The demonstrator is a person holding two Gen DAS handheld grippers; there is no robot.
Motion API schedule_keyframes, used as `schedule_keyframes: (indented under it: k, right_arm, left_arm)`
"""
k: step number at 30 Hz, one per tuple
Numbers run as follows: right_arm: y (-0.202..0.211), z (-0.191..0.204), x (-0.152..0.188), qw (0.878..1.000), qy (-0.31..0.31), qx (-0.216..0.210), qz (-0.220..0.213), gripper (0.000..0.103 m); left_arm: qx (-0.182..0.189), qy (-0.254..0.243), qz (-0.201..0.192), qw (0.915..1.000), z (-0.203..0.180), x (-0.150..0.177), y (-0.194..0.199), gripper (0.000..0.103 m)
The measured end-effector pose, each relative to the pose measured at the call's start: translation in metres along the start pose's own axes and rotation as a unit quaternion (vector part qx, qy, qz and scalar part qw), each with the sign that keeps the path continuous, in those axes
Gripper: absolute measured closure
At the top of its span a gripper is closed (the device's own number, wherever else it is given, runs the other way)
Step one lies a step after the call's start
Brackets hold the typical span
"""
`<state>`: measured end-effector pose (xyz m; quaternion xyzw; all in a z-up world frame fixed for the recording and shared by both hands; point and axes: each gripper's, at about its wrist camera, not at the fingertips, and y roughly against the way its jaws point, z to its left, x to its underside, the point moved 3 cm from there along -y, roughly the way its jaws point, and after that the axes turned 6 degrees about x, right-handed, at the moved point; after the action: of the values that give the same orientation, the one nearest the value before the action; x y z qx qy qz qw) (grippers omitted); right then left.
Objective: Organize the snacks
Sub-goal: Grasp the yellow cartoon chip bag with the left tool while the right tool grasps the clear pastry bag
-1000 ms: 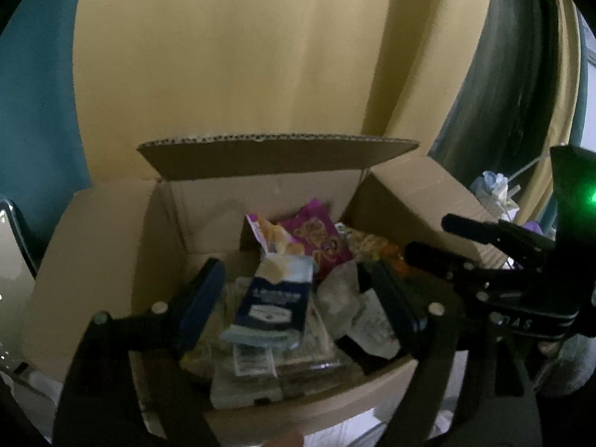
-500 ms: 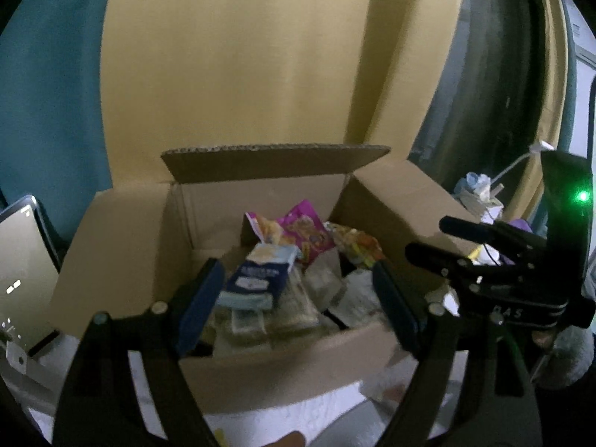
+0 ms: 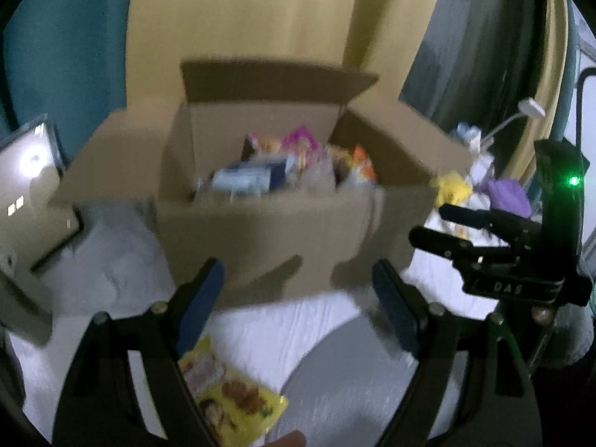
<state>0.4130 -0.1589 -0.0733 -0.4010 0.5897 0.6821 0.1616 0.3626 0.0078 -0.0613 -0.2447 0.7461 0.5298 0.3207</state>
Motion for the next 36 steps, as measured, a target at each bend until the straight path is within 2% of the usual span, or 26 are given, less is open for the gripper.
schedule_keyframes:
  k: [5, 12, 16, 19, 22, 25, 29, 33, 36]
  right_arm:
    - [-0.012, 0.004, 0.035, 0.999, -0.003, -0.013, 0.041, 0.025]
    - [-0.017, 0.013, 0.072, 0.997, -0.002, -0.022, 0.073, 0.025]
    - [-0.022, 0.018, 0.085, 0.996, 0.000, -0.025, 0.089, 0.025]
    - [-0.026, 0.022, 0.095, 0.995, 0.005, -0.024, 0.099, 0.025]
    - [-0.029, 0.025, 0.103, 0.994, 0.007, -0.025, 0.107, 0.026]
    - [-0.026, 0.028, 0.104, 0.994, 0.011, -0.024, 0.102, 0.033]
    - [-0.023, 0.027, 0.105, 0.994, 0.015, -0.024, 0.103, 0.035]
    - [-0.023, 0.030, 0.106, 0.994, 0.012, -0.025, 0.104, 0.035]
    - [-0.019, 0.030, 0.107, 0.994, 0.008, -0.027, 0.101, 0.036]
  left_arm:
    - [-0.012, 0.016, 0.033, 0.9993, 0.014, 0.035, -0.002, 0.020]
    - [-0.038, 0.037, 0.062, 0.9967, 0.042, 0.076, 0.002, 0.020]
    - [-0.040, 0.042, 0.086, 0.9946, 0.056, 0.094, -0.003, 0.019]
    - [-0.041, 0.039, 0.095, 0.9939, 0.065, 0.104, -0.005, 0.013]
    - [-0.035, 0.048, 0.099, 0.9933, 0.072, 0.109, -0.009, 0.011]
    - [-0.040, 0.028, 0.095, 0.9943, 0.066, 0.109, -0.009, 0.011]
    - [-0.030, 0.012, 0.080, 0.9962, 0.057, 0.100, -0.005, 0.011]
    - [-0.034, 0.023, 0.093, 0.9949, 0.060, 0.094, -0.019, 0.009]
    - [-0.038, 0.036, 0.087, 0.9949, 0.059, 0.086, -0.026, 0.007]
